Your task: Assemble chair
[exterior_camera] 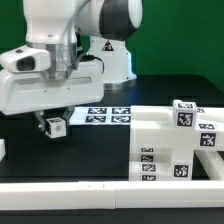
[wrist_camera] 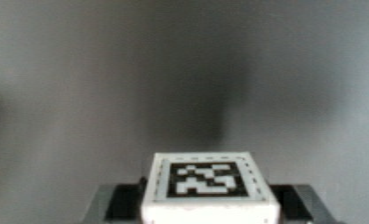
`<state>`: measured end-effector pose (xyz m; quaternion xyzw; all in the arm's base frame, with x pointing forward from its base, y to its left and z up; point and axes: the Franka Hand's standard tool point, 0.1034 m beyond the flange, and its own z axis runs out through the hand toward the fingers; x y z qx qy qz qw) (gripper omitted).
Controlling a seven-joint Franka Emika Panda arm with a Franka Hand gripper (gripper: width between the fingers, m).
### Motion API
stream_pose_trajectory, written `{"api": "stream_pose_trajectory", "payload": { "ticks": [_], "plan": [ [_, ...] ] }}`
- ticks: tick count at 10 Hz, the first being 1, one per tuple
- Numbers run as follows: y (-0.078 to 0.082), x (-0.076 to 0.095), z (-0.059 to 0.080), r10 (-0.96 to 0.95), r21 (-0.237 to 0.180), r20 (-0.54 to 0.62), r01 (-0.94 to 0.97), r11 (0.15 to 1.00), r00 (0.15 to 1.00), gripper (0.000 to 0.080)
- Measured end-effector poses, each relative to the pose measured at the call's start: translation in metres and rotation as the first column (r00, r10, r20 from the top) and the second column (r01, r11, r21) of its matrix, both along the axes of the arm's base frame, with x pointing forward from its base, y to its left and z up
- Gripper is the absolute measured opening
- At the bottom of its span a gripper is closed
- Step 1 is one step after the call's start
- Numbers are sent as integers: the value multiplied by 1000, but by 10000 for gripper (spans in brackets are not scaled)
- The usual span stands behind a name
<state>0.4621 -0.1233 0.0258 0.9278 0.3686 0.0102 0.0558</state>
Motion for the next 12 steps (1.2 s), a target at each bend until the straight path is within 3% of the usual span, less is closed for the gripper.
{"api": "stream_pose_trajectory", "payload": {
  "ticks": [2, 3, 7, 10, 11, 12],
  "plan": [
    [22, -2, -5, 300, -15, -42, -301, 954, 953, 281],
    [22, -4, -6, 411, -38, -43, -413, 910, 911, 281],
    [18, -6, -7, 593, -45, -92, -598, 800, 800, 281],
    [32, -9, -15, 821, 51, -232, -836, 546, 522, 281],
    [32, -10, -16, 833, 28, -210, -848, 529, 512, 281],
    [29, -11, -15, 864, 36, -218, -881, 473, 455, 281]
  ]
}}
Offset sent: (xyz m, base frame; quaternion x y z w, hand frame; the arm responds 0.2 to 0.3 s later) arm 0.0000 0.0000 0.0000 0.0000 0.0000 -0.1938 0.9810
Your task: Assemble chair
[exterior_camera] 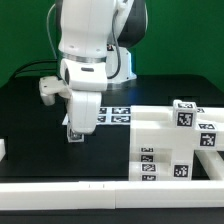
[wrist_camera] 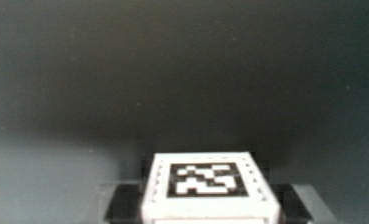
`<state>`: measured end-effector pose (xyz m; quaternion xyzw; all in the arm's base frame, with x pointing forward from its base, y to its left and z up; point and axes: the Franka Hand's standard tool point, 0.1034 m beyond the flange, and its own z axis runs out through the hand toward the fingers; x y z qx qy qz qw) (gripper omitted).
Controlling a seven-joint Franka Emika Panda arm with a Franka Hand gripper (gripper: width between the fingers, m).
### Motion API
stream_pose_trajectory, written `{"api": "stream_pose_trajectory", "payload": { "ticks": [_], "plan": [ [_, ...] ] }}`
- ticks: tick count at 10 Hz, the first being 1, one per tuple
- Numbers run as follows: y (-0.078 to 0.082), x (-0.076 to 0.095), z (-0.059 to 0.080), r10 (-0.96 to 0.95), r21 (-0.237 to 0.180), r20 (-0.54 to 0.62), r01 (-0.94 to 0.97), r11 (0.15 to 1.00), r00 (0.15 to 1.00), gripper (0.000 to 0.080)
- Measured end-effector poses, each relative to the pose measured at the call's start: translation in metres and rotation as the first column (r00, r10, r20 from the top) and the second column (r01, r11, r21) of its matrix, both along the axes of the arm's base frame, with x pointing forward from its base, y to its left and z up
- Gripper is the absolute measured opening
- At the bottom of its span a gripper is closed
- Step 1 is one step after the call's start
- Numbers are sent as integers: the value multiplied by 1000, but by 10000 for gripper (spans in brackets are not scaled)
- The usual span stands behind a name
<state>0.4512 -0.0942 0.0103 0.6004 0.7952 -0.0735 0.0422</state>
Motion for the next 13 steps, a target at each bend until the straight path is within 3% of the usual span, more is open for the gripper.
{"api": "stream_pose_trajectory", "payload": {
  "ticks": [3, 5, 6, 7, 8, 9, 10, 11, 13],
  "plan": [
    [-4, 0, 0, 213, -7, -33, -214, 977, 976, 281],
    [-5, -2, 0, 559, 7, -94, -561, 828, 824, 281],
    [-4, -2, 0, 632, 10, -108, -635, 772, 767, 281],
    [-6, -3, 0, 651, 11, -115, -654, 756, 750, 353],
    [-7, -3, 0, 648, 11, -115, -651, 759, 753, 353],
    [-7, -3, 0, 644, 10, -115, -648, 762, 756, 537],
    [-7, -3, 0, 637, 9, -113, -640, 768, 763, 537],
    [-9, -2, 2, 602, 0, -104, -605, 796, 792, 626],
    [-13, 6, 16, 388, -42, -35, -389, 920, 921, 643]
  ]
}}
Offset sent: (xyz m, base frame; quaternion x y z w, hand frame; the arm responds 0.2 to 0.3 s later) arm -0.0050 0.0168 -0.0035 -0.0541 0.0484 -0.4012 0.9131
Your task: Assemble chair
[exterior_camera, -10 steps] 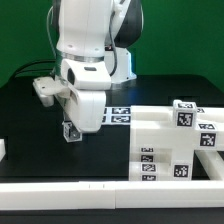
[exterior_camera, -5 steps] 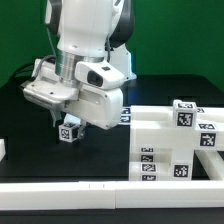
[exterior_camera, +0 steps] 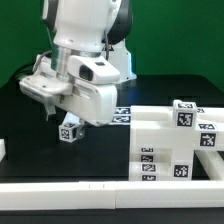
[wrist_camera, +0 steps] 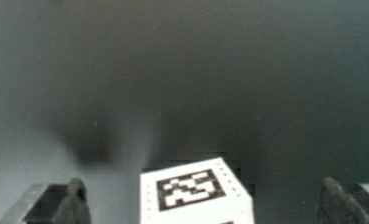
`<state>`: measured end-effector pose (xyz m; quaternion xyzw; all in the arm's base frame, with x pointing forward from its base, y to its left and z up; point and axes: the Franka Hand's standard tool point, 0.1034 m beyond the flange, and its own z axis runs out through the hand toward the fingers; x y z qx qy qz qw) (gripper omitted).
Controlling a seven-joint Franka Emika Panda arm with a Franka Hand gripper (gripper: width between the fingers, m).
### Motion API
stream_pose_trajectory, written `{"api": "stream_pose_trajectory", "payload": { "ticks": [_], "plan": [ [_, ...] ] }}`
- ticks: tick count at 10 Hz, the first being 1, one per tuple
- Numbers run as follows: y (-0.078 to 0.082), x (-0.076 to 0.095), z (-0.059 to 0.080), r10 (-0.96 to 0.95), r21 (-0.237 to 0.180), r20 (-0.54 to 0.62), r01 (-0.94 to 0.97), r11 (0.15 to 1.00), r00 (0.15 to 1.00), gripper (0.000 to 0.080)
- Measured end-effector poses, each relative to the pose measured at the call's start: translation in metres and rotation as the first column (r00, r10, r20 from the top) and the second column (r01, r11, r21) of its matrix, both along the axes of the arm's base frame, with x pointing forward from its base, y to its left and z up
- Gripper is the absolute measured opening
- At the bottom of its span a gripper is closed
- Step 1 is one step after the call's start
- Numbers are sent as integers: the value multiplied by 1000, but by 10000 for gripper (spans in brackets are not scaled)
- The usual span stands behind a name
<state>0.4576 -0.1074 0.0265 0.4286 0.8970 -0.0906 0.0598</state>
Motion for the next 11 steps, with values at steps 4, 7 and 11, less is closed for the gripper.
{"api": "stream_pose_trajectory", "payload": {
  "ticks": [4, 7, 11],
  "plan": [
    [16, 7, 7, -492, 14, 105, 493, 870, 864, 649],
    [18, 7, 6, -657, 49, 136, 657, 752, 741, 649],
    [-3, 12, 19, -973, 45, 136, 980, 194, 186, 649]
  ]
}}
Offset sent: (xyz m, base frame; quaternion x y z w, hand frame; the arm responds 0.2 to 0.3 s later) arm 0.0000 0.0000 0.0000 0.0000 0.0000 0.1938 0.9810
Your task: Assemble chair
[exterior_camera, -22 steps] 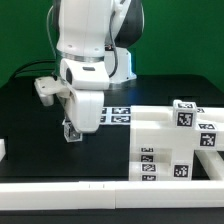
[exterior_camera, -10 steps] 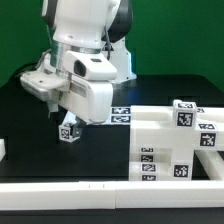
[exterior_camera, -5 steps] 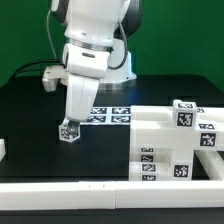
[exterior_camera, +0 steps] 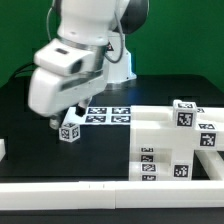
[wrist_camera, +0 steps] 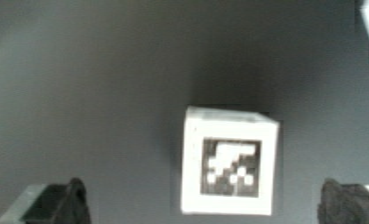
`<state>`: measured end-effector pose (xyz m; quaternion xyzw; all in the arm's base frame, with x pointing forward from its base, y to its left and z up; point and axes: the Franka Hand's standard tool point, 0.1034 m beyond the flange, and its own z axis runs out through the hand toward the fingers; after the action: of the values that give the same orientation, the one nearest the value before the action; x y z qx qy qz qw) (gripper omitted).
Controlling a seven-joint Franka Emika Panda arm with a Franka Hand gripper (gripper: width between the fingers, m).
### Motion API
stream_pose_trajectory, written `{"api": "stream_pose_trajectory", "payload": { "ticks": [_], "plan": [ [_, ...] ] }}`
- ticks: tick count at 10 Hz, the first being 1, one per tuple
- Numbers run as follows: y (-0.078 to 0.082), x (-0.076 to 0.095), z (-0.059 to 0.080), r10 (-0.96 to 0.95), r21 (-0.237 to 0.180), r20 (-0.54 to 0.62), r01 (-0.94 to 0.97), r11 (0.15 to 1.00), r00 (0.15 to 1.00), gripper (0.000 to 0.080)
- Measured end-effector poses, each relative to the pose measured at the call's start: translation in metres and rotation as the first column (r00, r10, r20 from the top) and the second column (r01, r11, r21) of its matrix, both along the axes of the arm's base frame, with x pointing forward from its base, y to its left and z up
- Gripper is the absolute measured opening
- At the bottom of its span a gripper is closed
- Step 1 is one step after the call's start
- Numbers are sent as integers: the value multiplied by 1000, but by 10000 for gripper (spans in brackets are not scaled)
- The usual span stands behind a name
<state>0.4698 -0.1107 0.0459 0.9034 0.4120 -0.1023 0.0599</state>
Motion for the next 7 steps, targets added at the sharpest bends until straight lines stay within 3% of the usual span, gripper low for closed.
{"api": "stream_pose_trajectory", "payload": {
  "ticks": [4, 6, 7],
  "plan": [
    [6, -3, -5, -269, -3, 63, 269, 963, 961, 649],
    [4, -1, -7, -585, 2, 65, 586, 810, 808, 649],
    [3, 5, -2, -722, 3, 29, 722, 692, 692, 649]
  ]
}}
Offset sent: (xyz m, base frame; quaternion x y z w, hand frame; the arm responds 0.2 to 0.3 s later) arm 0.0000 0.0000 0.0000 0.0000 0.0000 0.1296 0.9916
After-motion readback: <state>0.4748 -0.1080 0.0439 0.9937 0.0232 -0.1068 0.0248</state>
